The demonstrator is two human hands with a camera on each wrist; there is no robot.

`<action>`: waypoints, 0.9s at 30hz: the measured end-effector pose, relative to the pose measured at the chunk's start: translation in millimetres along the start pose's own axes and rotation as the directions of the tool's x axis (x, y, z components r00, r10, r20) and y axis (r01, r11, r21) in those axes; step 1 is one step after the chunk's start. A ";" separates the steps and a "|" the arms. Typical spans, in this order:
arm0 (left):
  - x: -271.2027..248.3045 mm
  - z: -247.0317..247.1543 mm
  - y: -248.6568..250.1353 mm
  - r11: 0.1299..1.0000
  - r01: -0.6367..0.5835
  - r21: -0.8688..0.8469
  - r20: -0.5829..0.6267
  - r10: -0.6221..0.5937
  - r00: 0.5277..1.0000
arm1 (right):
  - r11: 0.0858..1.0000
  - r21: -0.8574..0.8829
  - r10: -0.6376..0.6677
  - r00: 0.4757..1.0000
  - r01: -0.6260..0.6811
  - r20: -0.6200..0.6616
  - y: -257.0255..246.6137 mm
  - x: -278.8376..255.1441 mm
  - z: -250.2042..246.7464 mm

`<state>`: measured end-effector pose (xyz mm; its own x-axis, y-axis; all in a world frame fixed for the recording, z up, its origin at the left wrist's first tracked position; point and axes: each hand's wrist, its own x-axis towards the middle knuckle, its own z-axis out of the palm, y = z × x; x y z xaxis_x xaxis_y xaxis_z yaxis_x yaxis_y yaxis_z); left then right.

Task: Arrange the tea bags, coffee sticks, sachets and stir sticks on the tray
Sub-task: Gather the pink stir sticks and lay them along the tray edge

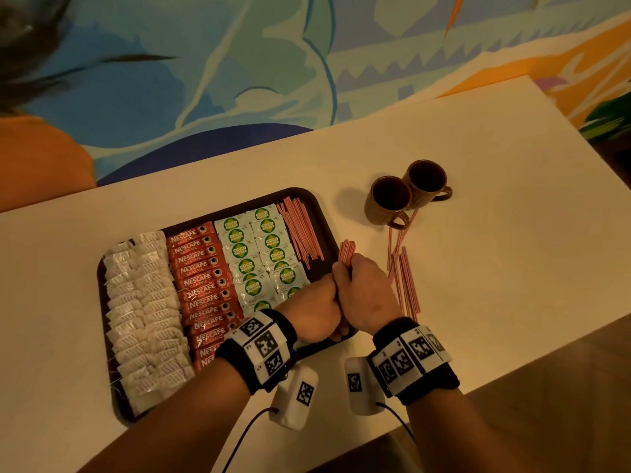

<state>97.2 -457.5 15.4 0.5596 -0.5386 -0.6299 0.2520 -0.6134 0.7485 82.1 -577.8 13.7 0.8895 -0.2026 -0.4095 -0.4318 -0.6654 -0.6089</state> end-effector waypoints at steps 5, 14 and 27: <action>-3.4 -10.0 -12.1 0.998 -0.006 0.058 -0.021 0.007 1.000 | 0.997 -0.059 0.045 0.996 -0.041 0.072 -6.1 11.2 -8.3; -11.1 -52.5 -53.6 0.999 -0.032 0.036 -0.328 0.043 0.944 | 0.917 -0.398 0.085 0.977 0.001 0.197 -27.0 37.9 11.7; -15.2 -58.0 -60.9 0.999 -0.027 0.037 -0.339 0.038 0.940 | 0.871 -0.490 0.057 0.988 0.023 0.147 -32.3 14.9 23.9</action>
<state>119.1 -378.4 -8.6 0.8033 -0.3339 -0.4932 0.2075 -0.6194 0.7572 105.8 -542.2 10.9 0.8321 -0.1327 -0.5385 -0.2830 -0.9366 -0.2065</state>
